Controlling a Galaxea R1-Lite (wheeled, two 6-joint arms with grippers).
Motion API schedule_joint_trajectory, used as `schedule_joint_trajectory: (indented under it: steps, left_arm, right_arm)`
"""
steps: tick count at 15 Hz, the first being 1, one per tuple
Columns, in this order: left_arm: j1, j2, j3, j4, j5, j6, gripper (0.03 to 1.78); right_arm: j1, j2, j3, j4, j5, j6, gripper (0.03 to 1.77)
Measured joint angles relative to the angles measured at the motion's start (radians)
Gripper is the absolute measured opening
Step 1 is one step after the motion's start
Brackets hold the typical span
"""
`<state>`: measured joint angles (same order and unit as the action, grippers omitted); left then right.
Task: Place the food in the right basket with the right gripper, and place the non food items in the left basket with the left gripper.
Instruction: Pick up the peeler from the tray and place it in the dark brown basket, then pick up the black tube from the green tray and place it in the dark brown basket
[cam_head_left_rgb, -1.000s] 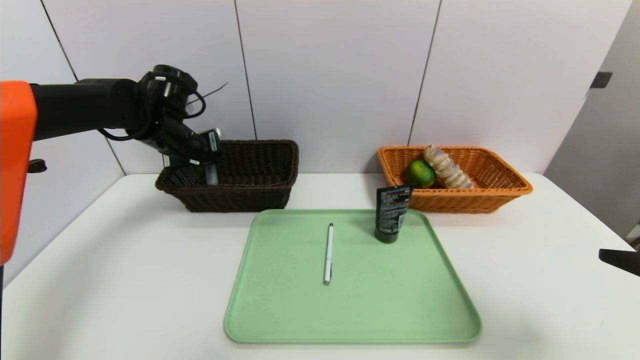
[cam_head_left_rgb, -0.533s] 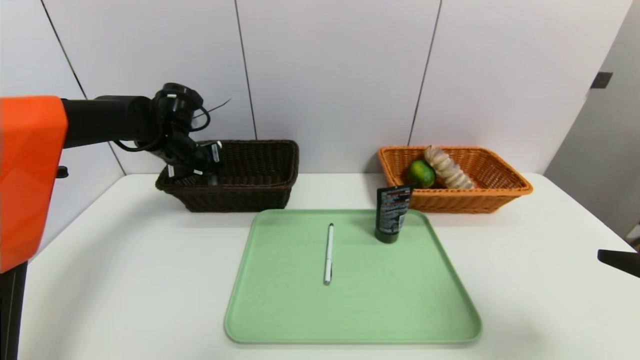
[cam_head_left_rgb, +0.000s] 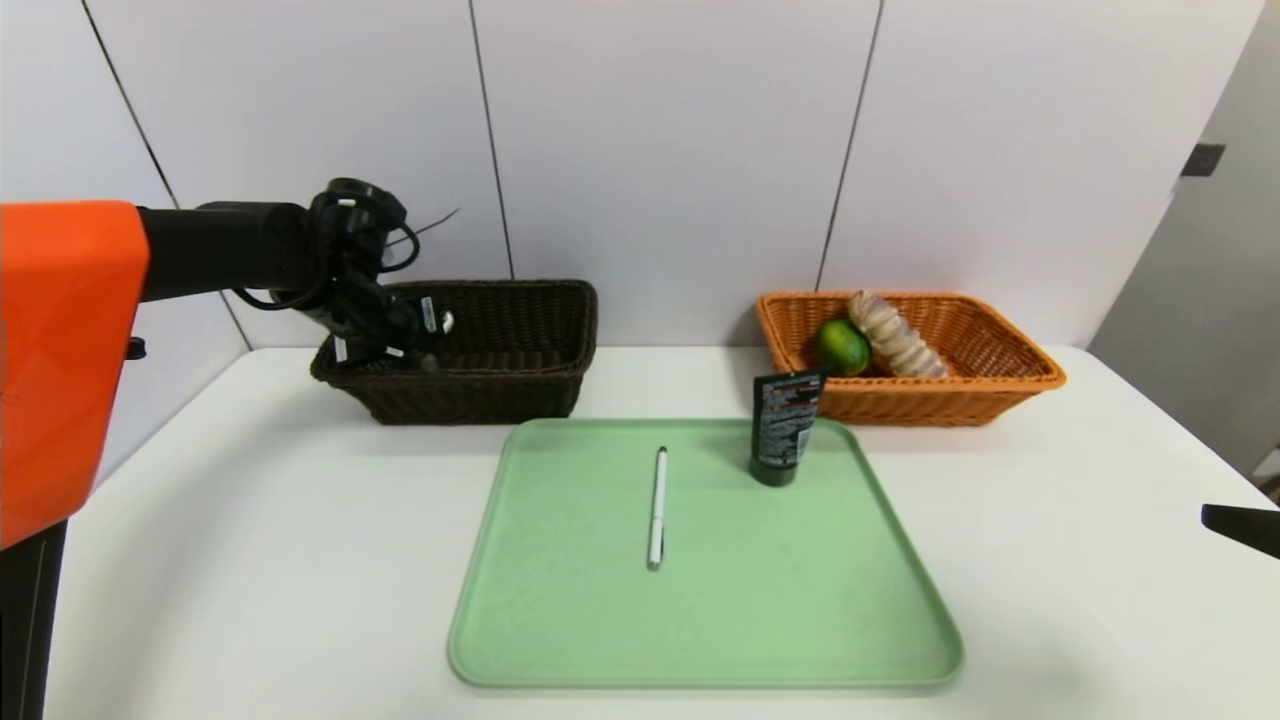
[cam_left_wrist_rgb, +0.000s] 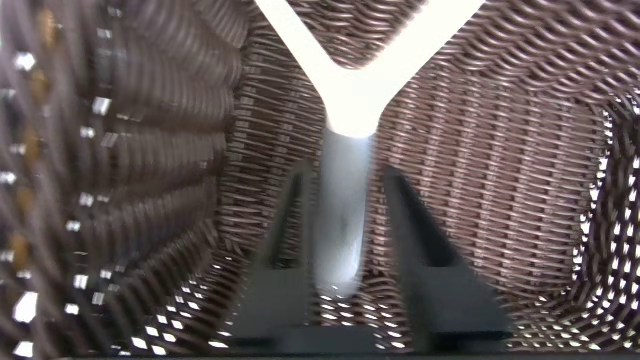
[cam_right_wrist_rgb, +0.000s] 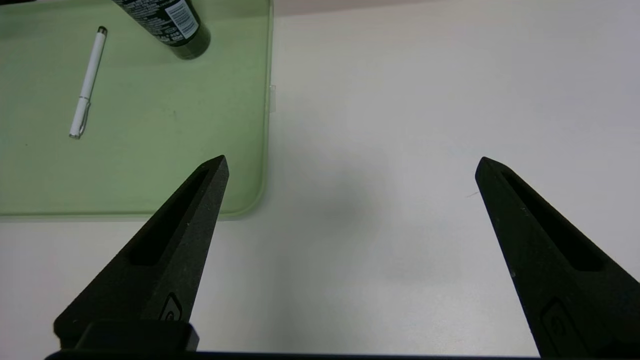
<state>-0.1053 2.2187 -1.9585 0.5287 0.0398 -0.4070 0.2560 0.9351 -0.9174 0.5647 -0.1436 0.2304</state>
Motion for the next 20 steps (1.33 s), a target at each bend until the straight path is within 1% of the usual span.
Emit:
schedule_joint_trajectory:
  steps: [2,6,8,10,11,12,13,14,15,16,17,18,19,20]
  left_arm:
    - [0.001,0.0,0.0,0.0,0.006,0.0,0.86]
    - [-0.009,-0.033,0.001,0.004,0.016,0.0,1.2]
    - [-0.054,-0.107,0.002,0.013,0.016,0.0,1.32]
    - [-0.139,-0.203,0.015,0.018,-0.001,0.004,1.4]
    - [-0.181,-0.258,0.039,0.017,-0.036,0.017,1.44]
    - [-0.207,-0.311,0.076,0.015,-0.092,0.037,1.47]
    - [-0.225,-0.359,0.117,0.003,-0.176,0.062,1.5]
    - [-0.241,-0.401,0.165,-0.032,-0.274,0.082,1.52]
    - [-0.256,-0.437,0.221,-0.099,-0.368,0.093,1.54]
    - [-0.269,-0.465,0.282,-0.185,-0.436,0.1,1.56]
    - [-0.28,-0.484,0.35,-0.283,-0.469,0.106,1.58]
    - [-0.291,-0.497,0.427,-0.391,-0.482,0.112,1.6]
    - [-0.303,-0.506,0.51,-0.506,-0.486,0.124,1.61]
    - [-0.321,-0.511,0.59,-0.627,-0.476,0.152,1.62]
  right_arm:
    - [0.0,-0.001,0.0,0.0,0.0,0.0,1.71]
    - [0.0,-0.01,0.017,0.0,0.0,0.0,1.71]
    - [0.0,-0.017,0.028,-0.001,0.0,0.0,1.71]
    - [0.0,-0.024,0.033,-0.003,0.0,0.0,1.71]
    - [0.0,-0.026,0.033,-0.005,0.0,0.0,1.71]
    - [0.0,-0.027,0.034,-0.007,0.0,0.001,1.71]
    - [0.0,-0.029,0.035,-0.012,0.0,0.002,1.71]
    - [0.0,-0.03,0.037,-0.013,0.002,0.002,1.71]
    - [0.0,-0.031,0.04,-0.014,0.002,0.002,1.71]
    - [0.0,-0.032,0.043,-0.014,0.002,0.002,1.71]
    - [0.0,-0.032,0.043,-0.014,0.004,0.002,1.71]
    - [0.0,-0.032,0.043,-0.014,0.007,0.003,1.71]
    - [0.0,-0.032,0.044,-0.014,0.007,0.003,1.71]
    - [0.0,-0.031,0.044,-0.014,0.007,0.003,1.71]
